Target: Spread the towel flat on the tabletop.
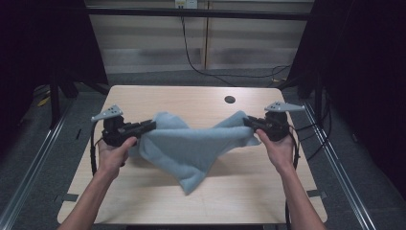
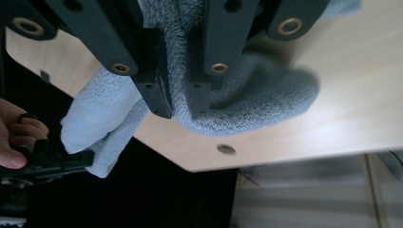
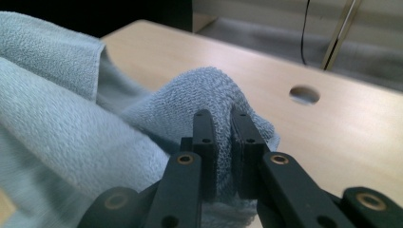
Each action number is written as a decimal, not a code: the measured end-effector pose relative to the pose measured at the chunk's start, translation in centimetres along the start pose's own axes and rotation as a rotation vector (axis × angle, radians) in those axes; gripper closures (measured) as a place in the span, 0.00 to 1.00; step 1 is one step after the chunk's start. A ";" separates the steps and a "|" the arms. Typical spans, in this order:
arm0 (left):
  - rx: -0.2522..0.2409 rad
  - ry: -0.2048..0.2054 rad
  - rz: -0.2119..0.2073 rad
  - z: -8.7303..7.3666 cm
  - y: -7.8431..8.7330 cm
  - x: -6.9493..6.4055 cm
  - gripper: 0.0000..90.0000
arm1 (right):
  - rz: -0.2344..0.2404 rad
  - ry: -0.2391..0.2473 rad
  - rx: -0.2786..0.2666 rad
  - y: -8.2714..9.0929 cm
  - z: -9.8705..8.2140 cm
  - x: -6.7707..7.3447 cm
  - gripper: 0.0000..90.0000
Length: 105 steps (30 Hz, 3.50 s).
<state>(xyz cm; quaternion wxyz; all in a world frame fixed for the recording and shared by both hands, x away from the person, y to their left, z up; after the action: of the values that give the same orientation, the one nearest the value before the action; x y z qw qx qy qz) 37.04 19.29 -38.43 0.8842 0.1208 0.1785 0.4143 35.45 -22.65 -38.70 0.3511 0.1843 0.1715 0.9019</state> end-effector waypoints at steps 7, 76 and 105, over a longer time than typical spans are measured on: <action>-0.129 -0.054 0.106 5.0 1.4 0.5 0.90 | -0.077 0.047 -0.103 0.9 5.8 -0.6 0.92; 0.355 -0.152 0.065 -13.6 -2.5 -0.3 0.77 | 0.163 0.079 0.103 -2.2 -5.5 5.0 0.94; 0.351 -0.152 0.082 -13.6 -2.2 0.5 0.75 | 0.353 0.025 0.124 -5.7 -7.4 7.6 0.62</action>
<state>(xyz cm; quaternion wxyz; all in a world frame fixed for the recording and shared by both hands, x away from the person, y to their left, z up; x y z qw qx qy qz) 33.20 19.21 -51.66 0.8428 0.3114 0.1757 0.4023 30.19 -14.70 -46.05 0.1731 0.2214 0.1961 0.9395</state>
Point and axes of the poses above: each handheld gripper's, and its own axes: y roughly backward along the jaws, z roughly out of its top, x roughly to its left, the point moved 3 cm from there along -y, roughly forward along the jaws, and after that the axes turned 14 degrees about z, right-handed, at the moved point
